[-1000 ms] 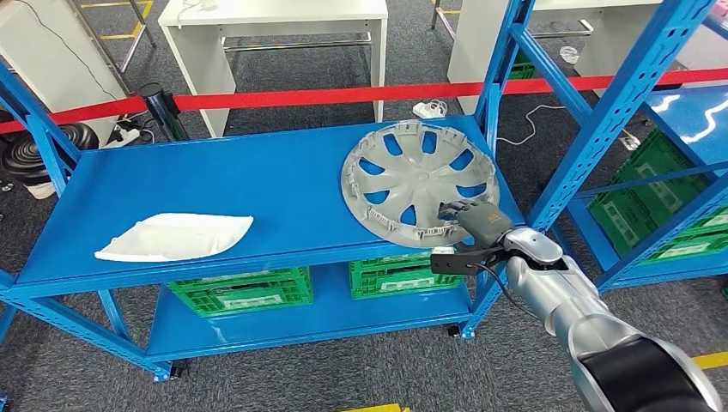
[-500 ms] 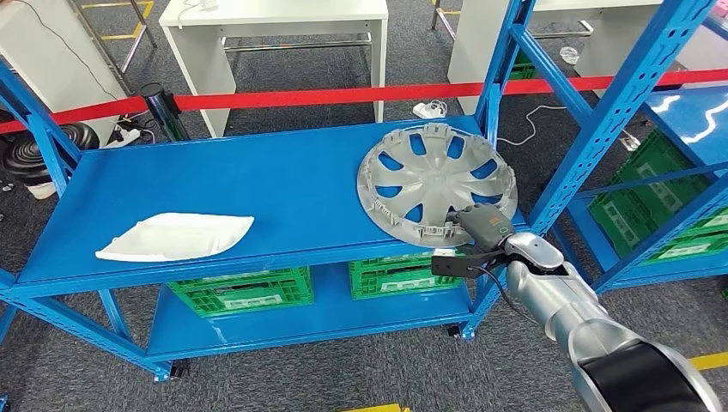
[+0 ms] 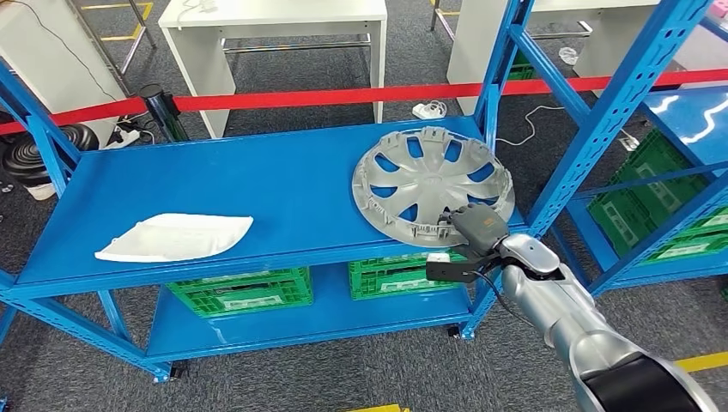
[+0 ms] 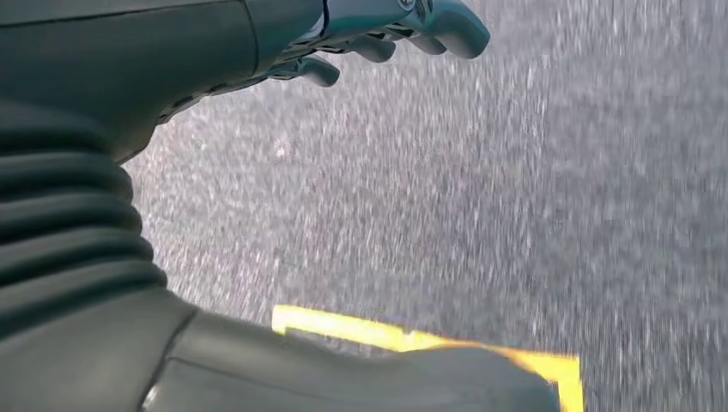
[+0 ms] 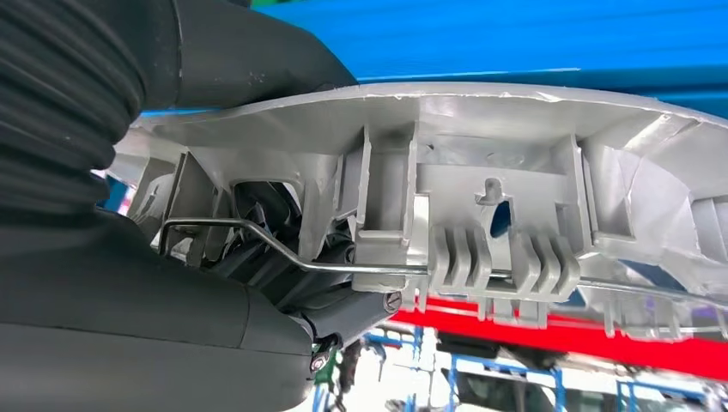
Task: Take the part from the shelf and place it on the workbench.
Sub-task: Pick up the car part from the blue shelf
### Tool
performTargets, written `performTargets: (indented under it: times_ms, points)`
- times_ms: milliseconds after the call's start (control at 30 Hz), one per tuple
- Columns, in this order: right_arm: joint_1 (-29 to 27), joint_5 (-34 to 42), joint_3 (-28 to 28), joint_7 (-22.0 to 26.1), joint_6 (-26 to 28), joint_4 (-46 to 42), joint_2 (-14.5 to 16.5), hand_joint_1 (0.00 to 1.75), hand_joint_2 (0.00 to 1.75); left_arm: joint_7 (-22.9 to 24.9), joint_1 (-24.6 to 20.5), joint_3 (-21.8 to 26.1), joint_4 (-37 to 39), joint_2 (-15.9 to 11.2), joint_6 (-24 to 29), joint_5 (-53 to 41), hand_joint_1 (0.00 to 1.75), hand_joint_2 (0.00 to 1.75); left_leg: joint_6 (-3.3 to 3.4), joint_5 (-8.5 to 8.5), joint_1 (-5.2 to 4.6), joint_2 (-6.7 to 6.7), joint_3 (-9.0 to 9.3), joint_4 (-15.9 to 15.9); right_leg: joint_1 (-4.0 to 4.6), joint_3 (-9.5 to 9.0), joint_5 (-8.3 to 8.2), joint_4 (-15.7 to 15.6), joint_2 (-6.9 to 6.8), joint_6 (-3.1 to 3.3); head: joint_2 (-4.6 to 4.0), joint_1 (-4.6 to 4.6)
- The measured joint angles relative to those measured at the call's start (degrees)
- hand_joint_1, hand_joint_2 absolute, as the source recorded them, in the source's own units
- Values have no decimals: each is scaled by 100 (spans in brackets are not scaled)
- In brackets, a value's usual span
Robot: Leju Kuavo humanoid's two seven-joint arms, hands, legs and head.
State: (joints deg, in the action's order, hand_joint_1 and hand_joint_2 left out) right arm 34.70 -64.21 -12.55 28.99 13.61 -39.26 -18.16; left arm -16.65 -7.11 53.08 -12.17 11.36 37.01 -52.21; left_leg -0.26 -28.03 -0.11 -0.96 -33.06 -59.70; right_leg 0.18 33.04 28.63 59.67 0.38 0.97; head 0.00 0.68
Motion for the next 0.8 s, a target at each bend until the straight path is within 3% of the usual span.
performTargets:
  times_ms: [267,500,667,800]
  points:
    - [-450,-175,-52,-247,116,-807,-64,175,175,74,-19,-251,15,2,-132,-321,0,175,0,0,0,-3,-2,0,0,1,1,0,-1,0,0,1]
    - [-1015,-614,-80,-932,256,-1820,-133,175,175,-21,-63,-310,16,7,-210,-286,0,175,1,-2,0,-2,-4,1,0,3,2,0,-2,0,0,0]
    - [-1334,-1026,28,-1540,1069,-2231,-83,175,175,-68,-60,-309,25,31,-403,-79,0,175,1,-2,0,-6,-7,2,0,2,3,0,-4,0,0,1]
    - [-1891,-1517,333,-1994,1853,-2971,141,175,175,-218,-12,-291,31,53,-591,71,0,175,2,-7,0,-11,-8,5,1,3,8,0,-11,2,0,1]
